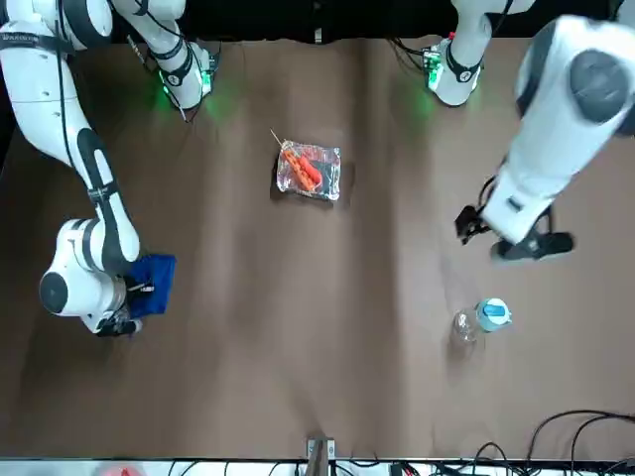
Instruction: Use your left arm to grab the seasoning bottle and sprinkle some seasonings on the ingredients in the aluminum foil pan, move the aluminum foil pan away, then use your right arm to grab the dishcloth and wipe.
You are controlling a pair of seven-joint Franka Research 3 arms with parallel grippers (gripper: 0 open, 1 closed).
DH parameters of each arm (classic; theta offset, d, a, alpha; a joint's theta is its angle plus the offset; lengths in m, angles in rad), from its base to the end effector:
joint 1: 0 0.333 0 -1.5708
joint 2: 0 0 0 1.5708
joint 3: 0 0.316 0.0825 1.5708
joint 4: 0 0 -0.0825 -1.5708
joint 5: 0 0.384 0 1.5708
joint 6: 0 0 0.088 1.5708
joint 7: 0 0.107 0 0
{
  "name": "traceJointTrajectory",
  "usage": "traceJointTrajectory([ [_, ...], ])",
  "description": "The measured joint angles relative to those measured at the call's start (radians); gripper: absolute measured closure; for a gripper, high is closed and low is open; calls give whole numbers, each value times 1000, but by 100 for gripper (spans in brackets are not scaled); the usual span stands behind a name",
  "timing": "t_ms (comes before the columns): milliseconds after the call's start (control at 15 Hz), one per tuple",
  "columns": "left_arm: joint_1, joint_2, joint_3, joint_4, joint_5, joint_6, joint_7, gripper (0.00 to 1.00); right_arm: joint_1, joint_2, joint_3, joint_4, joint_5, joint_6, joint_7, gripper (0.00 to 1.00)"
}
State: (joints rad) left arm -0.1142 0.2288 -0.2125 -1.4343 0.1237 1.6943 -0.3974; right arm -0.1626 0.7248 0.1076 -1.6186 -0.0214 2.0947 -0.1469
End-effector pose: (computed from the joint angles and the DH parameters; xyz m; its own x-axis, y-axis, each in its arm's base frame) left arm 0.6071 -0.1778 0.5676 0.9961 0.0620 0.0623 0.0655 -0.9963 -0.0555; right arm 0.6618 -0.0446 0.1828 0.9682 0.0949 -0.2313 0.0757 -0.9930 -0.0907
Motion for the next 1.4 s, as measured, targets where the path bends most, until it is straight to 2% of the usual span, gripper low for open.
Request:
traceJointTrajectory([
  [133,-26,-64,86,-17,-77,-21,107,0,26,-1,7,1,3,-56,6,94],
  [200,-38,-130,129,-70,-101,-33,161,0,65,-7,18,5,7,-95,63,94],
  [400,-45,-178,133,-130,-104,-33,169,0,144,-22,65,18,10,-107,250,94],
  [600,-50,-176,129,-143,-104,-31,169,0,193,-29,154,32,58,-95,447,94],
  [800,-47,-173,129,-144,-104,-31,170,0,253,-29,193,53,86,-8,619,94],
  [1133,-44,-173,132,-144,-104,-30,167,0,426,-5,197,54,88,207,874,94],
  [1400,-42,-168,140,-144,-104,-28,165,0,488,53,195,53,88,402,983,94],
])
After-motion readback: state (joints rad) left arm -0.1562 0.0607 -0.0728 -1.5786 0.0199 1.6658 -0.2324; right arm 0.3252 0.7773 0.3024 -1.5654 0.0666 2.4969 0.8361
